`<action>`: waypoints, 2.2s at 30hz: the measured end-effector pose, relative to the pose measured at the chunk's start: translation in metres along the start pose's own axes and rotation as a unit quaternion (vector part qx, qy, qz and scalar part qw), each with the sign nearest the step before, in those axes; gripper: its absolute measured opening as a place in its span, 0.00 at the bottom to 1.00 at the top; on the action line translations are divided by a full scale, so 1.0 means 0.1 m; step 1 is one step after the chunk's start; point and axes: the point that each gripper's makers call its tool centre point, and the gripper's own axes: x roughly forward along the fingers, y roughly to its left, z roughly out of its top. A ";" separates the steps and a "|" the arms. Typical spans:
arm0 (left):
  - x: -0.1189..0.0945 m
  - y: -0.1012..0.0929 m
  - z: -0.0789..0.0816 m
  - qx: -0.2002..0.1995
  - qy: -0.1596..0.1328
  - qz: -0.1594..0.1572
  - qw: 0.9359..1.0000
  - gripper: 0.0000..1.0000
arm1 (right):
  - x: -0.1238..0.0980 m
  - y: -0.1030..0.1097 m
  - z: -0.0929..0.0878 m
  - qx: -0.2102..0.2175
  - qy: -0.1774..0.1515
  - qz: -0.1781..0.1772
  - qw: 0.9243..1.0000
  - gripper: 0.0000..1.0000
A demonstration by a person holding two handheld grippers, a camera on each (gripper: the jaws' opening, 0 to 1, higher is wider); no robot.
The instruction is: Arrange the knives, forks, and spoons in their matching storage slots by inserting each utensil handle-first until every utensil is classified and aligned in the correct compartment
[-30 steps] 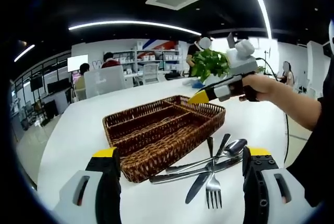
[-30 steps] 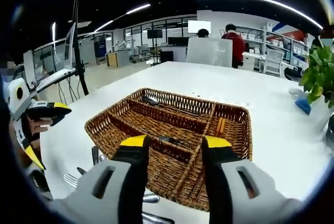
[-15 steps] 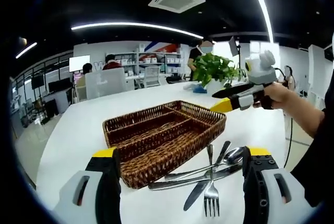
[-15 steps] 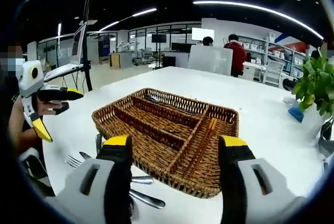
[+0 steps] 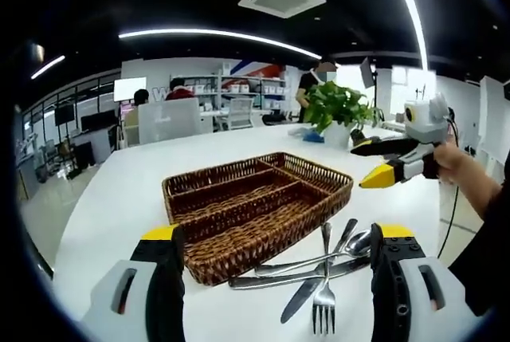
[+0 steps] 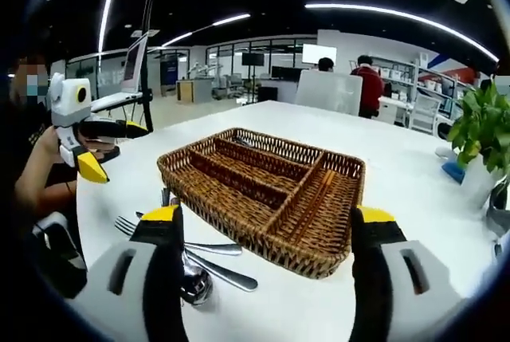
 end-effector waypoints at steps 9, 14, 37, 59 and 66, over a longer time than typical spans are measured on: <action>-0.05 -0.06 -0.01 -0.003 -0.003 0.002 1.000 0.99 | -0.08 0.11 -0.07 -0.004 0.005 0.014 1.000 1.00; -0.09 -0.08 -0.02 -0.003 -0.005 0.005 1.000 0.99 | -0.09 0.15 -0.05 -0.009 0.006 0.019 1.000 1.00; -0.14 -0.11 -0.03 0.015 0.004 0.019 1.000 0.99 | -0.13 0.21 -0.08 -0.001 0.006 0.029 1.000 1.00; -0.07 -0.18 -0.07 0.025 -0.005 0.003 1.000 0.99 | -0.17 0.43 -0.66 0.084 0.037 0.059 0.994 0.66; -0.06 -0.19 -0.12 0.025 -0.002 -0.002 1.000 0.99 | -0.14 0.49 -0.78 0.106 0.041 0.069 0.991 0.53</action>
